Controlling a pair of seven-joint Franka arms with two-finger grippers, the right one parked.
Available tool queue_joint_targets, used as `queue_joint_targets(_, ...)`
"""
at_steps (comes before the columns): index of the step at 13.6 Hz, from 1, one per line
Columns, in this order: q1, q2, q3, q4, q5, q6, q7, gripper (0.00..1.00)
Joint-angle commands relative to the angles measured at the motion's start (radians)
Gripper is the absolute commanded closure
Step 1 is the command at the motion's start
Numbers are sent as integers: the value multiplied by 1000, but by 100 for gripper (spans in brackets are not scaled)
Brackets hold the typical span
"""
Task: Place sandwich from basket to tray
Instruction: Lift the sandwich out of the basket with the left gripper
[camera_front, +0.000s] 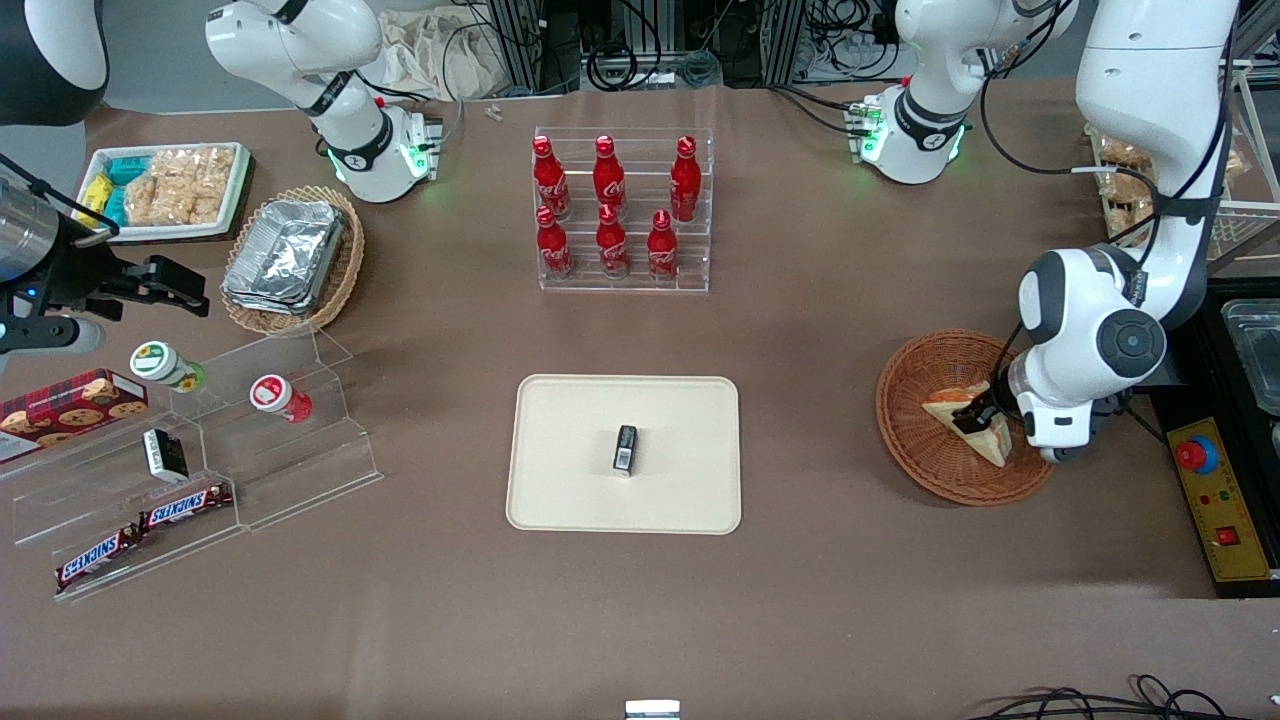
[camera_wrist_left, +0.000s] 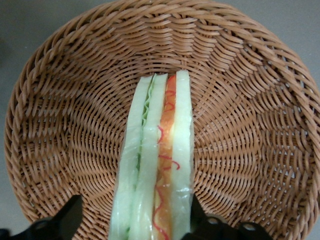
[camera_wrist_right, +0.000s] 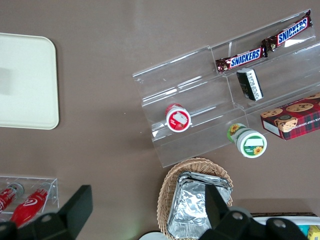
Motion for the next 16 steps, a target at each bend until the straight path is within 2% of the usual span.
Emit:
queue_joint_targets(1, 2, 3, -1, 9, 19, 12, -4, 87)
queue_joint_targets(2, 2, 0, -1, 17, 19, 4, -1, 100)
queue_joint_targets(4, 2, -7, -1, 43, 19, -23, 1, 100)
queue_joint_targets(7, 2, -17, -1, 118, 20, -161, 6, 100)
queue_joint_targets(12, -13, -25, -13, 386, 23, -489, 88, 100)
queue_joint_targets(14, -48, -20, -42, 478, 33, -574, 95, 100)
queue_joint_targets(16, -137, -19, -47, 538, 74, -620, 93, 100)
